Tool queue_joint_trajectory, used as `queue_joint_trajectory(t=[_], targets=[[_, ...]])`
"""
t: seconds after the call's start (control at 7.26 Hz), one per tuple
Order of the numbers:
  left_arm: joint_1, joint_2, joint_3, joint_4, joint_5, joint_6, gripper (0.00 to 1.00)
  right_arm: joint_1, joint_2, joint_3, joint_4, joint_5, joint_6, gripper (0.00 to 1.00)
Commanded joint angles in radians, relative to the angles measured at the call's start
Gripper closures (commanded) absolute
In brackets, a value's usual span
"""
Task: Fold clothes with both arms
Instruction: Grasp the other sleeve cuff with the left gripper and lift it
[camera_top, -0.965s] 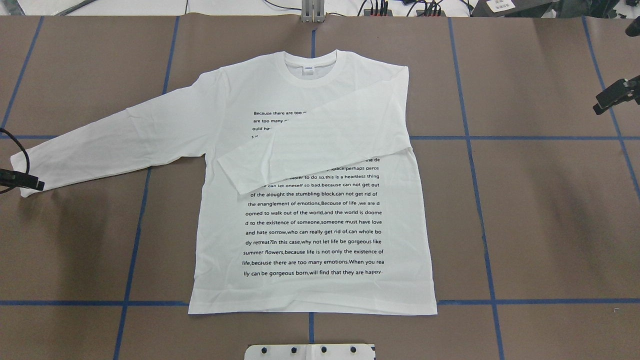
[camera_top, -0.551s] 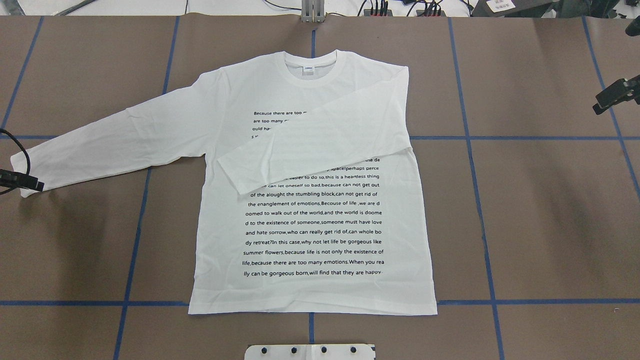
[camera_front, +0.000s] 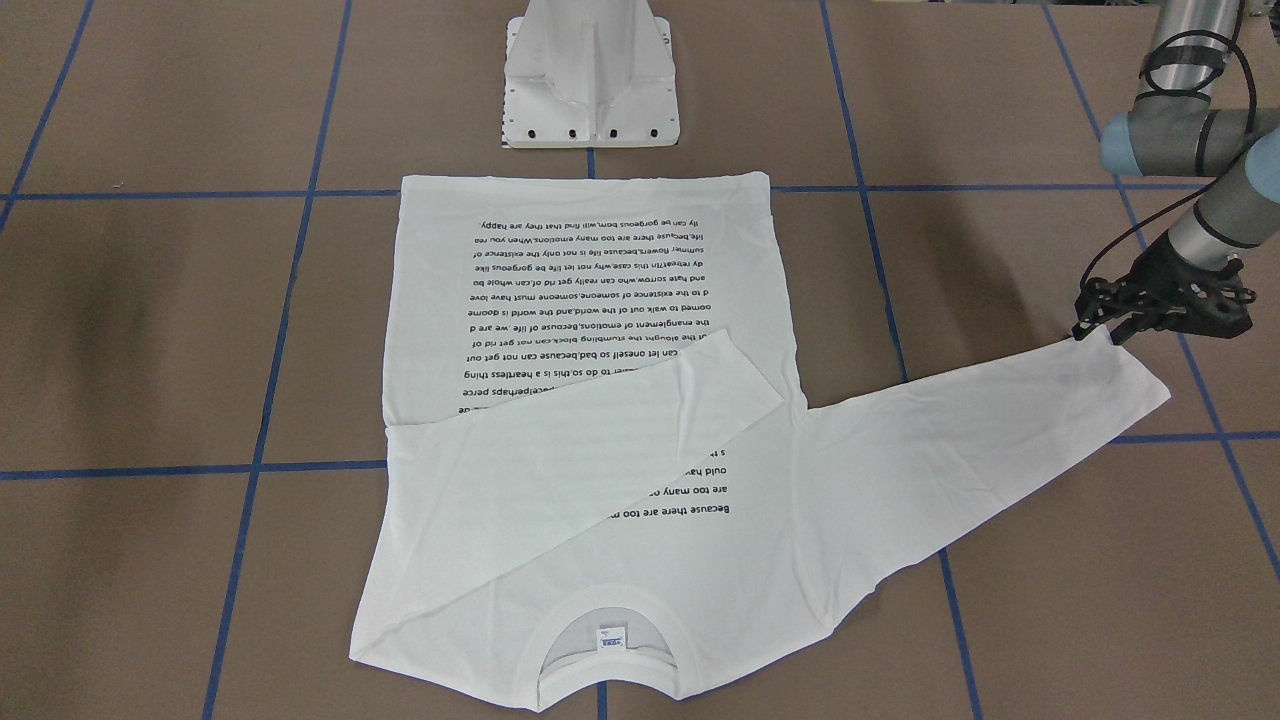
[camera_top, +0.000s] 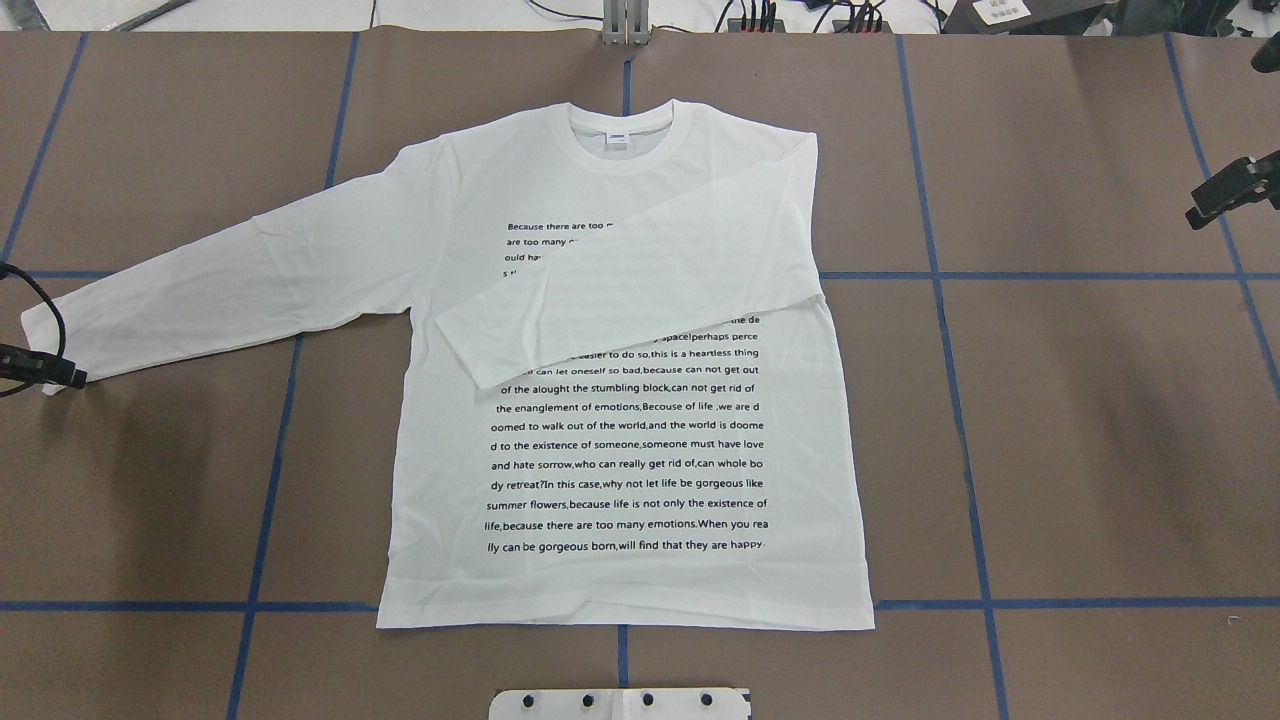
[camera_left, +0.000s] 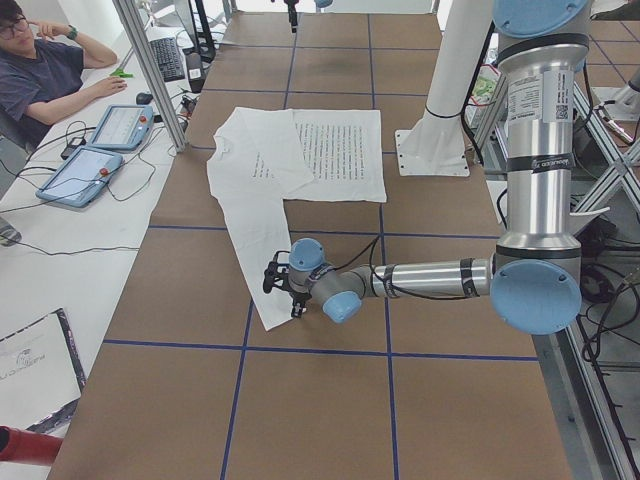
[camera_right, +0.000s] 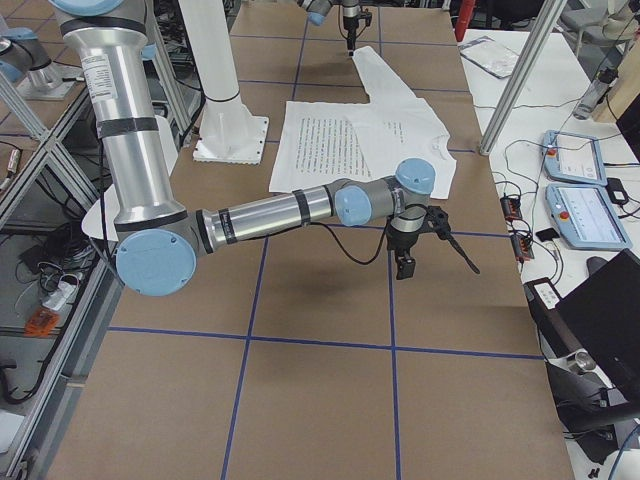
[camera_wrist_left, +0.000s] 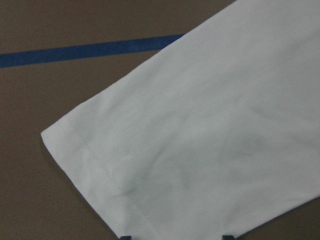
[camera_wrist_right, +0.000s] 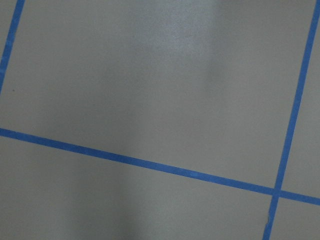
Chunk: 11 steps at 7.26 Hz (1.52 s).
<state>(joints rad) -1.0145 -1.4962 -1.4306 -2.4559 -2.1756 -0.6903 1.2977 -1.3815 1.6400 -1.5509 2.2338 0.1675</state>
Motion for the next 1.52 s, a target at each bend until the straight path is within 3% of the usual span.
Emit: queue_joint_trajectory(t=[0.0, 0.28, 0.69, 1.1, 1.38], targets=[[-0.001, 0.007, -0.010, 0.000, 0.000, 0.002, 1.00, 0.000, -0.001, 0.000, 0.000, 0.001, 0.001, 0.00], [-0.007, 0.010, -0.048, 0.002, 0.002, 0.002, 1.00, 0.000, 0.001, 0.001, 0.000, 0.003, 0.003, 0.00], [-0.021, -0.010, -0.204, 0.015, -0.004, -0.015, 1.00, 0.000, 0.001, 0.001, 0.000, 0.004, 0.004, 0.00], [-0.039, -0.276, -0.212, 0.295, -0.006, -0.020, 1.00, 0.000, 0.001, 0.001, 0.000, 0.004, 0.007, 0.00], [-0.032, -0.479, -0.211, 0.453, -0.009, -0.154, 1.00, 0.000, 0.002, 0.001, -0.001, 0.003, 0.007, 0.00]])
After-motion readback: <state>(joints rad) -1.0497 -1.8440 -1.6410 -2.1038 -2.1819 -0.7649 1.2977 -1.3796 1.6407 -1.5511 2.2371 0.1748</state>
